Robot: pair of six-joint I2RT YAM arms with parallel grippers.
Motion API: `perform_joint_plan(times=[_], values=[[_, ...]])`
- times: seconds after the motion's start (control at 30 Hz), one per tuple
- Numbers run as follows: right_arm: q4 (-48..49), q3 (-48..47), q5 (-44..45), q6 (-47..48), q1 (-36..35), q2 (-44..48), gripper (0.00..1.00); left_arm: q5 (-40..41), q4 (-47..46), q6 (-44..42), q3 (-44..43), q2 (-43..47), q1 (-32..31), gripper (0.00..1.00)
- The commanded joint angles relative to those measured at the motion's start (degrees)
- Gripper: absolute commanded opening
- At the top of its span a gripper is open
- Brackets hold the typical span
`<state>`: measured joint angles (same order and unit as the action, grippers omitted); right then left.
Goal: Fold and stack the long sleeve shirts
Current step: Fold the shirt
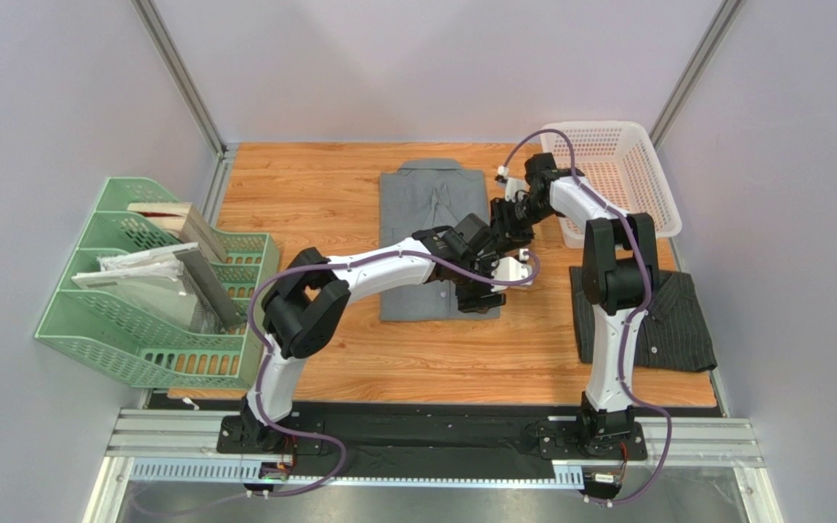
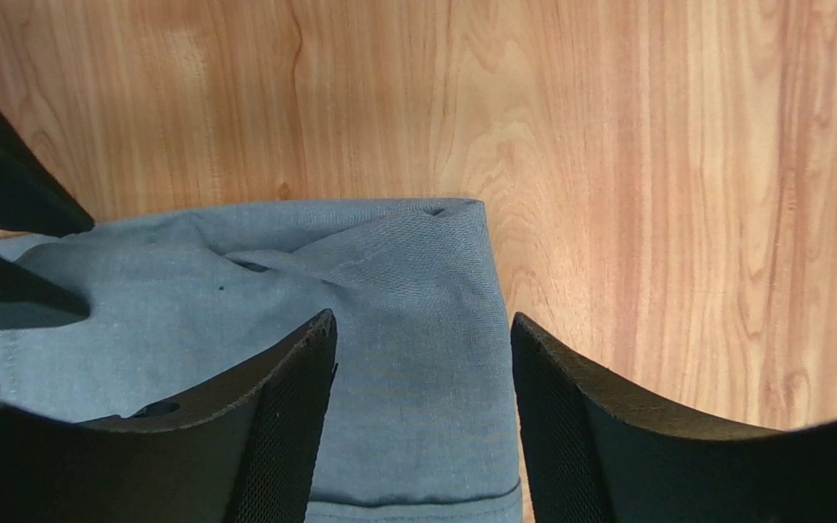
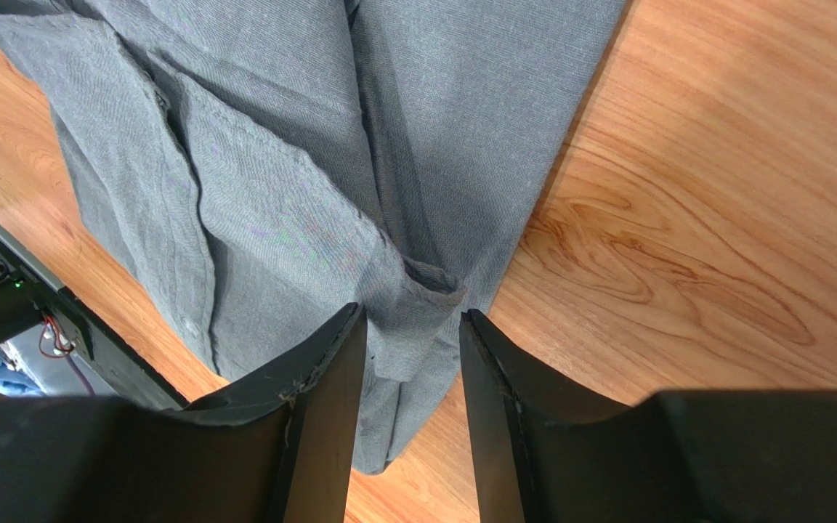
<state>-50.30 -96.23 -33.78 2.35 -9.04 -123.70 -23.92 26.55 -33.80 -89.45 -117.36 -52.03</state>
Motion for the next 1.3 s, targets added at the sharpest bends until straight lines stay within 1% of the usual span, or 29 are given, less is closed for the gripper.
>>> perform_joint_plan(times=[0.0, 0.17, 0.23, 0.33, 0.37, 0.43, 0.47, 0.57, 0.7, 0.73, 0.8, 0.83, 0.9, 0.93, 0.97, 1.0, 1.03, 1.1, 1.13, 1.2, 1.23, 1.27], values=[[0.5, -1.3, -1.2, -0.6, 0.0, 1.8, 0.43, 2.4, 4.2, -2.9, -2.7, -2.7, -1.0, 0.66], [-0.9, -1.5, -1.5, -0.6, -0.4, 2.7, 0.43, 1.6, 7.8, -4.7, -3.4, -4.0, -1.1, 0.67], [-0.8, -1.4, -1.4, -0.1, -0.5, 2.8, 0.39, 1.5, 9.1, -5.4, -4.5, -5.2, -1.2, 0.67], [-0.4, -2.4, -0.3, 1.0, -1.2, 1.4, 0.2, 0.7, 12.4, -5.9, -6.3, -6.7, -1.3, 0.61], [-0.2, -3.4, -0.1, 1.2, -1.2, 0.9, 0.08, -0.1, 13.1, -6.1, -6.2, -6.9, -1.3, 0.57], [-0.1, -5.3, 1.2, 1.8, -1.2, -0.7, 0.0, -0.9, 13.8, -7.3, -5.5, -7.0, -1.4, 0.53], [-0.1, -7.1, 1.7, 2.1, -1.2, -1.2, 0.0, -1.0, 14.7, -8.1, -5.4, -7.2, -1.5, 0.48], [-0.2, -10.7, 2.7, 3.5, -1.0, -2.4, 0.0, -1.7, 16.6, -9.5, -4.9, -7.4, -1.5, 0.42], [-0.3, -14.8, 2.7, 4.1, -1.1, -4.4, 0.0, -2.4, 17.6, -9.8, -4.6, -7.5, -1.6, 0.4], [-0.4, -15.3, 2.5, 4.2, -1.2, -5.3, 0.0, -2.4, 17.8, -9.9, -4.6, -7.6, -1.6, 0.4], [-0.7, -15.7, 2.7, 4.5, -1.1, -6.1, 0.0, -2.6, 17.8, -10.0, -4.9, -7.9, -1.7, 0.45], [-0.6, -15.4, 3.0, 4.9, -1.1, -6.6, 0.0, -2.5, 18.1, -9.8, -5.0, -8.0, -1.7, 0.5], [-0.6, -14.7, 3.2, 5.3, -1.2, -6.8, 0.0, -3.0, 18.1, -9.1, -5.6, -7.4, -1.6, 0.55], [-0.7, -14.1, 2.8, 5.6, -1.1, -6.9, 0.02, -3.8, 18.0, -8.1, -5.9, -6.8, -1.3, 0.6], [-0.6, -13.8, 2.7, 5.6, -1.1, -6.9, 0.06, -4.6, 17.8, -7.3, -6.2, -6.0, -1.1, 0.63], [-0.8, -13.7, 2.5, 5.3, -1.1, -6.7, 0.12, -5.4, 17.1, -6.1, -6.1, -3.3, -0.9, 0.65], [-1.1, -13.9, 2.2, 5.0, -1.1, -6.6, 0.25, -7.4, 15.7, -4.6, -6.2, -1.8, 0.0, 0.68], [-1.2, -14.3, 1.4, 3.7, -0.9, -5.2, 0.36, -9.8, 14.8, 0.0, -6.5, 2.8, 1.3, 0.69], [-1.2, -15.0, 0.2, 3.2, -0.5, -4.6, 0.45, -11.5, 13.4, 4.0, -6.4, 4.3, 2.8, 0.69], [-1.2, -16.4, -0.8, 1.2, -0.1, -3.0, 0.47, -13.7, 12.0, 7.9, -5.3, 8.3, 5.0, 0.69], [-1.3, -16.8, -0.9, 0.8, 0.4, -2.3, 0.47, -15.3, 9.9, 12.7, -4.6, 9.4, 7.7, 0.69], [-1.4, -17.3, -0.9, 0.6, 0.7, -1.6, 0.47, -16.1, 9.0, 15.0, -3.1, 10.3, 9.4, 0.68]])
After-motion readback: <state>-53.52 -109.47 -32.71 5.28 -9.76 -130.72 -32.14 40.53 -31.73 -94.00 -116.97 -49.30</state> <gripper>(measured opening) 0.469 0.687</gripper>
